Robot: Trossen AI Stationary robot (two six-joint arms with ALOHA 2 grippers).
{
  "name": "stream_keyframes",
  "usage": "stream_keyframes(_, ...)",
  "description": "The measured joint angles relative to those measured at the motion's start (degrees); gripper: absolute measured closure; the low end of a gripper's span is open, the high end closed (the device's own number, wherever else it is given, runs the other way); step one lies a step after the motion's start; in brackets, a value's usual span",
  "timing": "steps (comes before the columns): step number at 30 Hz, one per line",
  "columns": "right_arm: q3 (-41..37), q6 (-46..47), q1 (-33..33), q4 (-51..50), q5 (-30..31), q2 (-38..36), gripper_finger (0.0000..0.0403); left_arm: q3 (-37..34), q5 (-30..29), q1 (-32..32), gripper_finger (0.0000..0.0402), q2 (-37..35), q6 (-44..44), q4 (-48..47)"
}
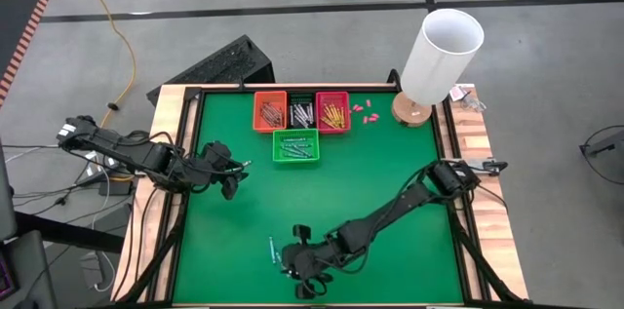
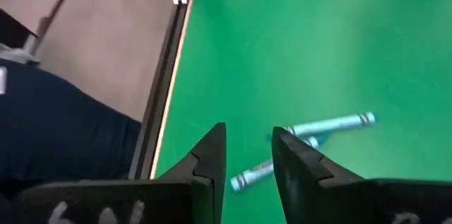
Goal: Sort crayons
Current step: Wrap was successfully made it
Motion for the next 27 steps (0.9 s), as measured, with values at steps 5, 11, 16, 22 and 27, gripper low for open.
stream_keyframes(5, 0.1, 0.9, -1.5, 4.1, -8.3, 4.5, 0.0290, 0.0, 0.2, 0.0, 0.0204, 0.0, -1.1, 0.1)
stream_keyframes(11, 0.4, 5.0, -3.9, 15.3, -23.5, 11.2, 0.0290, 0.0, 0.3, 0.0, 0.0204, 0.0, -0.7, 0.0)
stream_keyframes(16, 0.5, 6.2, -4.8, 14.1, -24.7, 11.0, 0.0301, 0.0, 0.3, 0.0, 0.0204, 0.0, -0.7, 0.1)
stream_keyframes(22, 0.5, 8.3, -5.3, 0.5, -20.0, 8.3, 0.0320, 0.0, 0.3, 0.0, 0.0204, 0.0, -0.6, -0.1)
stream_keyframes(27, 0.6, 9.6, -5.7, -12.2, -11.1, 5.9, 0.0332, 0.0, 0.2, 0.0, 0.0204, 0.0, -0.6, -0.1)
